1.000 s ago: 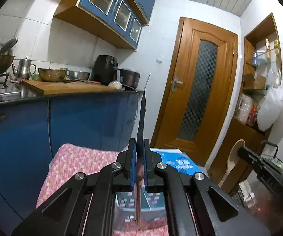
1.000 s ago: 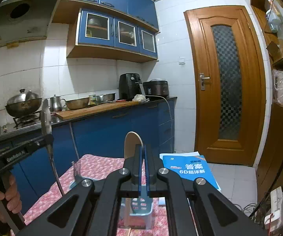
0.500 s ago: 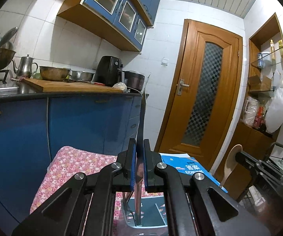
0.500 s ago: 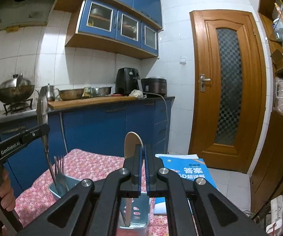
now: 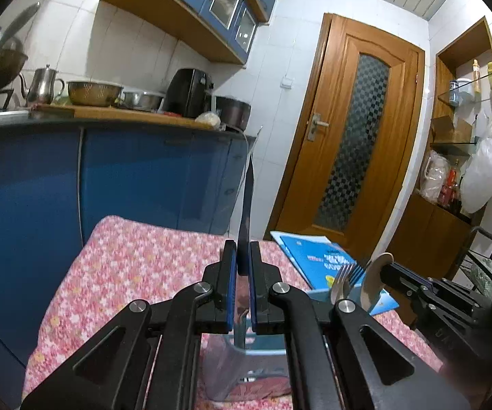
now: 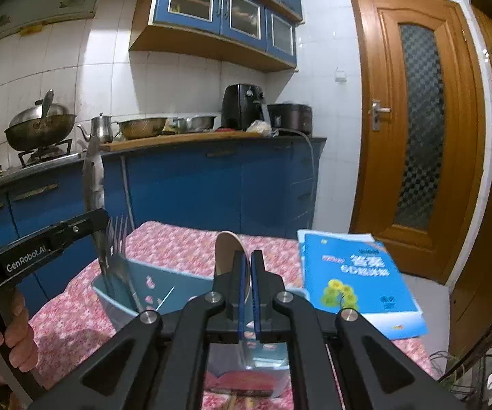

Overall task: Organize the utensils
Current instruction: 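Lower the knife into the holder and open the left tool while the right tool releases the spoon, then move both open tools back from the holder toward the wooden chopsticks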

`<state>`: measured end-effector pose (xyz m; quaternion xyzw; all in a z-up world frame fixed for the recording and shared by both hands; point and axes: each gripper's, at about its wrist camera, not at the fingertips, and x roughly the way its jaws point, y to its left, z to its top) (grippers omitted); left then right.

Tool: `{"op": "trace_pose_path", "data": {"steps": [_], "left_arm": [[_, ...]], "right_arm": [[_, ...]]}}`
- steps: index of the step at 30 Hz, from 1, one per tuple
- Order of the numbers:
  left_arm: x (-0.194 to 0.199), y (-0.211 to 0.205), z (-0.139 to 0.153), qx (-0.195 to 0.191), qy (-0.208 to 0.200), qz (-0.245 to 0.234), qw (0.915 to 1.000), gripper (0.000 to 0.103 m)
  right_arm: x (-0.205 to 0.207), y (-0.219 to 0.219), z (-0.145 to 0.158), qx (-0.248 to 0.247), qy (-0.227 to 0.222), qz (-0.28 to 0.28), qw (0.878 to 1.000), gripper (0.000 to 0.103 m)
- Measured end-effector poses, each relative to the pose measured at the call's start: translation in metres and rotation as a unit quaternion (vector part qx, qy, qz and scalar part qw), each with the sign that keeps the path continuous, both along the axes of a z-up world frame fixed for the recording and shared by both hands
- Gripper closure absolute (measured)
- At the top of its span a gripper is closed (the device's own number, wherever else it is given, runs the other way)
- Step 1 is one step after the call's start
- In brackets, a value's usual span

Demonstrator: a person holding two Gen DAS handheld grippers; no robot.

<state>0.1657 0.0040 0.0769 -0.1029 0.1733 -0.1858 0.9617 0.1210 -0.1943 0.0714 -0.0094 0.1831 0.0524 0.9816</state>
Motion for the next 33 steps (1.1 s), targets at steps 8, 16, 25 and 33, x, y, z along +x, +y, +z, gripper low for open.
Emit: {"op": "trace_pose_path", "data": {"steps": [8, 16, 25, 33], "left_arm": [[-0.006, 0.000, -0.004, 0.008, 0.017, -0.003, 0.9998, 0.087], [-0.017, 0.002, -0.001, 0.007, 0.029, -0.009, 0.9995, 0.075], [-0.040, 0.003, 0.003, 0.019, 0.042, -0.012, 0.9989, 0.073], [-0.062, 0.007, 0.001, 0.026, 0.060, -0.010, 0.9978, 0.073]], "right_arm": [[-0.002, -0.001, -0.007, 0.027, 0.016, 0.016, 0.999, 0.077], [-0.015, -0.009, -0.002, 0.047, 0.011, 0.011, 0.999, 0.074], [-0.039, -0.016, 0.004, 0.060, 0.006, 0.010, 0.998, 0.074], [-0.063, -0.017, 0.001, 0.062, 0.018, 0.007, 0.998, 0.073]]}}
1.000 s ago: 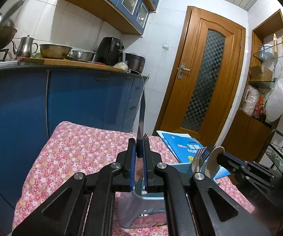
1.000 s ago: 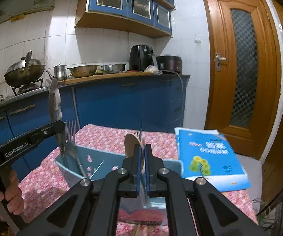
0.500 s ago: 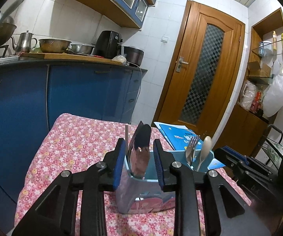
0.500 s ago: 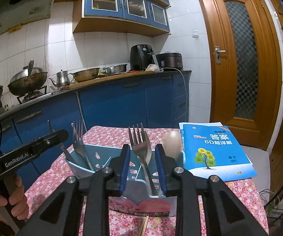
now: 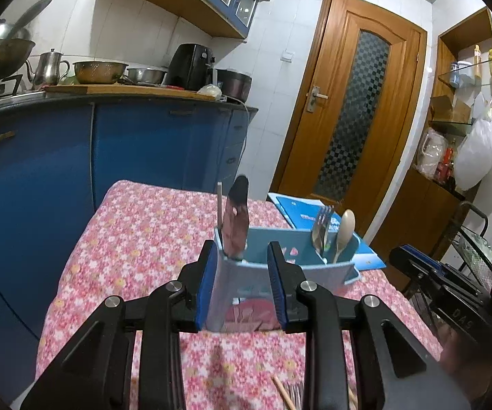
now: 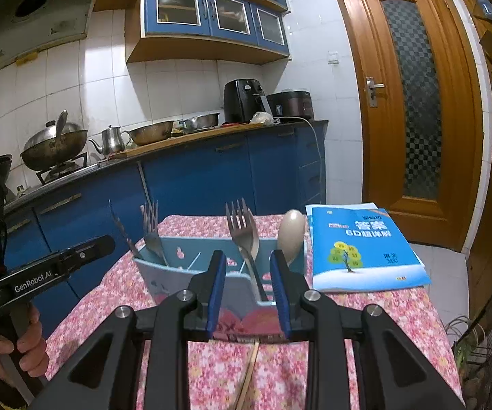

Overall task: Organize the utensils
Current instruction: 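Move both open tools back from the holder toward the wooden chopsticks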

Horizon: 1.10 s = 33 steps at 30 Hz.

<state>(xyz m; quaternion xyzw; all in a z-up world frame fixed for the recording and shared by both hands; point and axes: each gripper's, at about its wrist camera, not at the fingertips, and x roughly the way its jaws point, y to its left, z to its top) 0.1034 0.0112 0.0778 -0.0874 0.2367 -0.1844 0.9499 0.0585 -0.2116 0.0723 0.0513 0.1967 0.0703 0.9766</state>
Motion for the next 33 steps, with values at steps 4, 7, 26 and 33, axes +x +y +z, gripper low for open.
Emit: {"op": "trace_pose_path", "data": {"steps": [4, 7, 26, 33], "left_arm": [[-0.012, 0.001, -0.003, 0.009, 0.011, 0.000, 0.9999, 0.073], [-0.020, 0.001, -0.006, 0.011, 0.018, -0.003, 0.9998, 0.073], [-0.065, -0.002, -0.035, 0.026, 0.092, 0.001, 0.9954, 0.073], [-0.078, -0.008, -0.048, 0.035, 0.124, -0.008, 0.9916, 0.073]], "right_arm": [[-0.011, 0.001, -0.002, 0.001, 0.006, -0.001, 1.000, 0.073], [-0.019, 0.003, -0.005, 0.001, 0.013, 0.000, 1.000, 0.073], [-0.068, 0.012, -0.037, 0.006, 0.070, 0.001, 0.998, 0.072], [-0.087, 0.009, -0.045, 0.003, 0.082, -0.003, 0.997, 0.072]]}}
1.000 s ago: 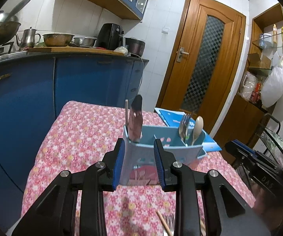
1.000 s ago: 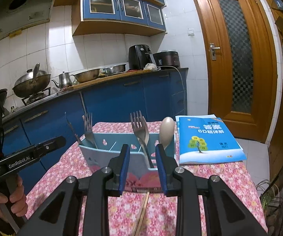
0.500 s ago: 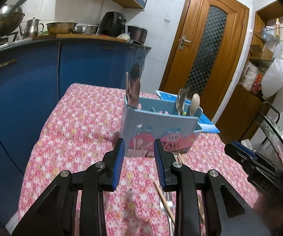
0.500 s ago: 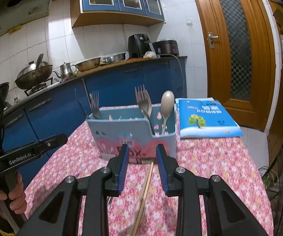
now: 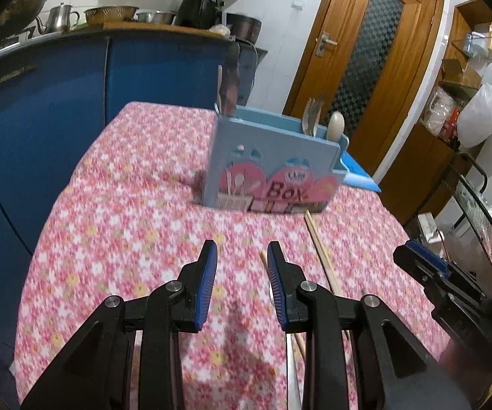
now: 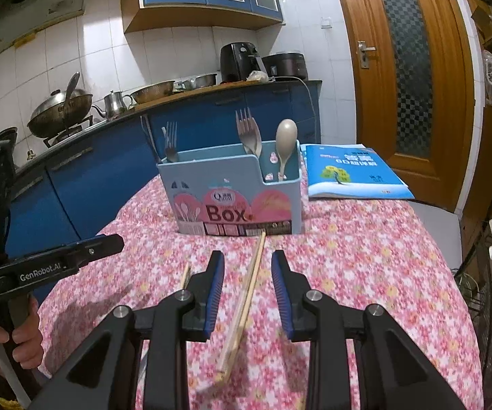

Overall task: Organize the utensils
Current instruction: 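Move both open tools back from the holder toward the wooden chopsticks, then close the left tool on a wooden chopstick lying beside the silver fork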

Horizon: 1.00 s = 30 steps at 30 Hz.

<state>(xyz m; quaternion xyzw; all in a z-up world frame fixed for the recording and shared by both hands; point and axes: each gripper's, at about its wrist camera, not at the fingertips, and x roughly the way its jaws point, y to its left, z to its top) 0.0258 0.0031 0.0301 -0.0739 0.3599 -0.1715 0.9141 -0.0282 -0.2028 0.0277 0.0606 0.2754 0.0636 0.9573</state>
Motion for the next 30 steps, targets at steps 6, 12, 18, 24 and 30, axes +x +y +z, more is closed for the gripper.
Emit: {"op": "trace_pose_path", "data": {"steps": [6, 12, 18, 24, 30], "left_arm": [[-0.009, -0.011, -0.009, 0.008, 0.026, -0.013, 0.9996, 0.073], [-0.016, -0.021, -0.017, 0.020, 0.048, -0.022, 0.9984, 0.073], [-0.025, -0.037, -0.024, 0.036, 0.069, -0.043, 0.9960, 0.073], [-0.032, -0.056, -0.032, 0.062, 0.081, -0.063, 0.9928, 0.073], [-0.036, -0.068, -0.039, 0.083, 0.090, -0.071, 0.9899, 0.073]], "right_arm": [[-0.010, -0.005, -0.005, -0.001, 0.008, -0.005, 1.000, 0.070], [-0.016, -0.013, -0.012, 0.007, 0.020, -0.014, 1.000, 0.069], [-0.021, -0.023, -0.017, 0.018, 0.024, -0.023, 0.999, 0.069], [-0.023, -0.027, -0.020, 0.025, 0.027, -0.024, 0.999, 0.068], [-0.026, -0.032, -0.022, 0.032, 0.028, -0.027, 0.999, 0.067]]}}
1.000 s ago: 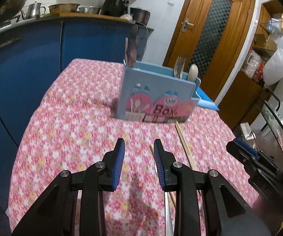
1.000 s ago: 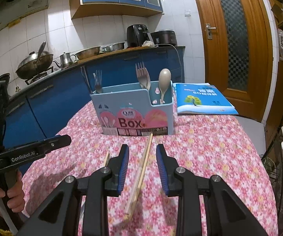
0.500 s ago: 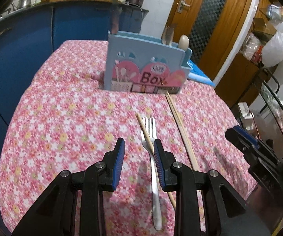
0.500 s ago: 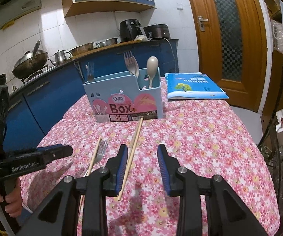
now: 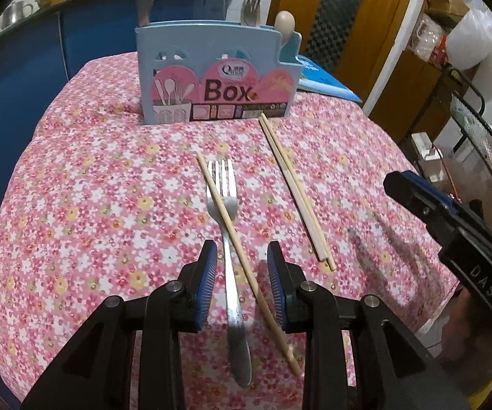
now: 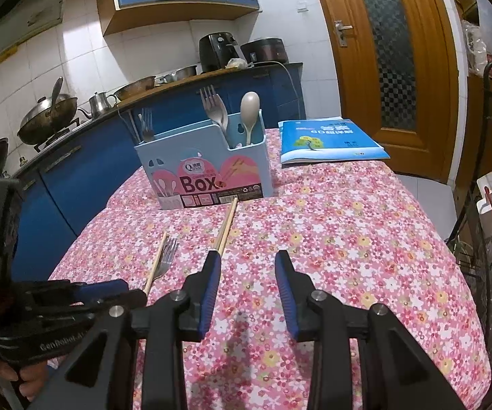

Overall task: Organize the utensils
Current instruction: 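Close the left tool on a wooden chopstick lying beside the silver fork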

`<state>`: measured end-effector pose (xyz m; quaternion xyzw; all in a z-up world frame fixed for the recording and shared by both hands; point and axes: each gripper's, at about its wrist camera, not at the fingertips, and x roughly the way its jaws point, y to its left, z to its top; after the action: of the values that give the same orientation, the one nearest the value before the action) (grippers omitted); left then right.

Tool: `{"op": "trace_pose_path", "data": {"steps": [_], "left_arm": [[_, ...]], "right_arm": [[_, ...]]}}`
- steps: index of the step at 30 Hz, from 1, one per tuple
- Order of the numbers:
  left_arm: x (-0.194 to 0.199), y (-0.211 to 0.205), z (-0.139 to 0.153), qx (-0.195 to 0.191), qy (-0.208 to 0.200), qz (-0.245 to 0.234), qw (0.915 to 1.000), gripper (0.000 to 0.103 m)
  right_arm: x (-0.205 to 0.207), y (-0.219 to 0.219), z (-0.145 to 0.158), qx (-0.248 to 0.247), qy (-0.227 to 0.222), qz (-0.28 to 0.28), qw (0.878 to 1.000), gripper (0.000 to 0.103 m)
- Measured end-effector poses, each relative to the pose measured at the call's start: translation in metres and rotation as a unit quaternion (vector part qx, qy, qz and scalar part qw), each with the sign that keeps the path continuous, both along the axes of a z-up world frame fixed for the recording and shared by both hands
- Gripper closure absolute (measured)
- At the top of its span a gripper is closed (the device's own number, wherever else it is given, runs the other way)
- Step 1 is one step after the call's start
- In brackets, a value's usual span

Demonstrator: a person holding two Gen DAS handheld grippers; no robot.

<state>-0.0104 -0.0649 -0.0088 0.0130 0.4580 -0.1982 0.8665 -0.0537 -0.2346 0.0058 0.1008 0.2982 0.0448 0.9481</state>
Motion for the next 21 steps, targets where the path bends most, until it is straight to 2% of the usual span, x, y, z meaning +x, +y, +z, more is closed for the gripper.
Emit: {"op": "trace_pose_path", "data": {"steps": [7, 12, 16, 21], "left_arm": [[0.002, -0.006, -0.007, 0.012, 0.010, -0.001, 0.9999, 0.074], [0.004, -0.008, -0.011, 0.026, 0.007, 0.003, 0.9996, 0.086], [0.007, -0.004, -0.013, 0.016, 0.008, 0.006, 0.9998, 0.097], [0.008, 0.006, -0.012, -0.007, 0.011, 0.007, 0.9999, 0.101]], "right_arm": [[-0.001, -0.007, -0.002, 0.009, 0.002, -0.004, 1.000, 0.066], [-0.001, -0.009, -0.002, 0.015, 0.002, -0.003, 1.000, 0.066], [-0.001, -0.009, -0.003, 0.017, 0.003, -0.003, 1.000, 0.066], [-0.001, -0.009, -0.003, 0.017, 0.003, -0.002, 1.000, 0.066]]}}
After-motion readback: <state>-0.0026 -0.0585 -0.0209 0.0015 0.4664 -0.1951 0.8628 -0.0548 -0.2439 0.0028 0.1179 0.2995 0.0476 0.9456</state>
